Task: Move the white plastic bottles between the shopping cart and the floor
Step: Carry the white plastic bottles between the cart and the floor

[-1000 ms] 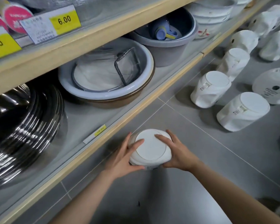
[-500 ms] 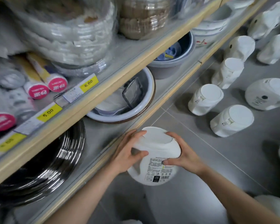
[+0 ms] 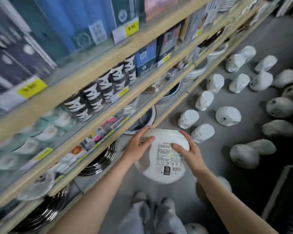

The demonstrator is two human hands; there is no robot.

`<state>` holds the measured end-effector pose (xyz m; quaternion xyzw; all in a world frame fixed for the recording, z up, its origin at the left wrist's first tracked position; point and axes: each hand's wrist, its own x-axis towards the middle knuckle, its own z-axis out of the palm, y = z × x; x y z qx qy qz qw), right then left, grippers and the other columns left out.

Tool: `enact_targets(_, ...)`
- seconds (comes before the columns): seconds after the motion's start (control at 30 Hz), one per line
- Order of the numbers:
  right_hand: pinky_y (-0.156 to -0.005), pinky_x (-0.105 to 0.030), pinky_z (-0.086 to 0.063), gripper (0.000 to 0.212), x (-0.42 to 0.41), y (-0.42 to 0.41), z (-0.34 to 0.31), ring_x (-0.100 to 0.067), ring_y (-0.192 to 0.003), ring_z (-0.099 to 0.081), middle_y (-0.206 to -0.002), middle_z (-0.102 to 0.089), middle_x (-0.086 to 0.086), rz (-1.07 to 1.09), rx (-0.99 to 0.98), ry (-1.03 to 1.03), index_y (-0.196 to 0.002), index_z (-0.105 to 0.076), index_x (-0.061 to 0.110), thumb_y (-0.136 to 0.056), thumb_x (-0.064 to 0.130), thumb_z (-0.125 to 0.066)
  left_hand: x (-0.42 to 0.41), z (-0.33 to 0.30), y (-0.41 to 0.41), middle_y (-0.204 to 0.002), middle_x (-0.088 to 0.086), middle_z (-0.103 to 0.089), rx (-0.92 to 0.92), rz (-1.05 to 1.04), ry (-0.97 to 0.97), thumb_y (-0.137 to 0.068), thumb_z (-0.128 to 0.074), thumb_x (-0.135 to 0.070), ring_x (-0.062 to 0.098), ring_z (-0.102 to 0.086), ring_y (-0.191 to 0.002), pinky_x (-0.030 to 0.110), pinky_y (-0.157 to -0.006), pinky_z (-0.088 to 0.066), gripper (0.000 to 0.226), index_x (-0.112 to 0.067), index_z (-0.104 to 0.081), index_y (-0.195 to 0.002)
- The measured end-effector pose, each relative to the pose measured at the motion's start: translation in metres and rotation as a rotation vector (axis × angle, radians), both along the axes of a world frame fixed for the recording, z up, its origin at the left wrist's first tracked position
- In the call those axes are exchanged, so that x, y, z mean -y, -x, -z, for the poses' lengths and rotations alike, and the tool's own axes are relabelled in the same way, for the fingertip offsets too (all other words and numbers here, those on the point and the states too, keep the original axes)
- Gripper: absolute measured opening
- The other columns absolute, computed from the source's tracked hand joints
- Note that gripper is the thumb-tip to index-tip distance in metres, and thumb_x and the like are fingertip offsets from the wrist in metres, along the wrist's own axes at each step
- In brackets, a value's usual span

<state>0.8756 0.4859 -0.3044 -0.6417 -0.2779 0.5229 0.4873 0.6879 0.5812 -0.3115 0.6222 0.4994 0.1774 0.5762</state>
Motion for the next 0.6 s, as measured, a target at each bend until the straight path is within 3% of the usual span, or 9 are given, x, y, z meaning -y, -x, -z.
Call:
enact_targets(0.07,-0.068,-0.011,-0.051,0.061,0.013,0.013,-0.041,0.006,-0.087,-0.063,-0.116,-0.061,0.005,0.0,0.03,-0.013,-0.123,-0.054,0.028,-0.067,0.027,-0.078,0.015,-0.04,0.011,-0.137,-0.008,-0.05,0.001,-0.019,-0.009,-0.079,-0.058,-0.058,0.014,-0.048,-0.124,0.045,-0.105,-0.04,0.043,-0.057,-0.047,-0.121)
enact_targets(0.17,-0.069,-0.011,-0.052,0.051,0.034,0.032,-0.081,0.005,-0.087,-0.062,-0.108,-0.059,0.013,0.017,0.06,-0.043,-0.114,-0.055,0.034,-0.071,0.021,-0.08,0.042,-0.08,0.03,-0.137,-0.011,-0.05,0.038,-0.061,-0.062,-0.082,-0.058,-0.055,0.011,-0.047,-0.124,0.044,-0.106,-0.04,0.04,-0.057,-0.047,-0.12)
enact_targets(0.3,-0.071,-0.013,-0.053,0.05,0.062,0.055,-0.107,0.004,-0.087,-0.063,-0.108,-0.062,0.012,-0.077,0.092,-0.077,-0.113,-0.056,0.034,-0.07,0.027,-0.08,0.085,-0.102,0.06,-0.138,-0.01,-0.048,0.038,-0.112,-0.087,-0.076,-0.054,-0.067,0.015,-0.048,-0.124,0.047,-0.102,-0.043,0.041,-0.068,-0.042,-0.115)
enact_targets(0.4,-0.082,-0.022,-0.053,0.055,0.083,0.071,-0.112,-0.003,-0.096,-0.063,-0.111,-0.065,0.008,-0.185,0.109,-0.081,-0.114,-0.059,0.032,-0.065,0.036,-0.084,0.13,-0.108,0.084,-0.134,-0.005,-0.052,0.003,-0.227,-0.132,-0.089,-0.055,-0.051,0.015,-0.051,-0.119,0.037,-0.094,-0.045,0.035,-0.06,-0.04,-0.119)
enact_targets(0.6,-0.067,-0.014,-0.052,0.049,0.132,0.13,-0.125,0.004,-0.087,-0.065,-0.108,-0.065,0.009,-0.416,0.118,-0.095,-0.12,-0.056,0.03,-0.076,0.02,-0.077,0.227,-0.12,0.148,-0.141,-0.01,-0.04,-0.06,-0.436,-0.174,-0.087,-0.057,-0.048,0.004,-0.044,-0.116,0.016,-0.085,-0.036,0.052,-0.041,-0.038,-0.135)
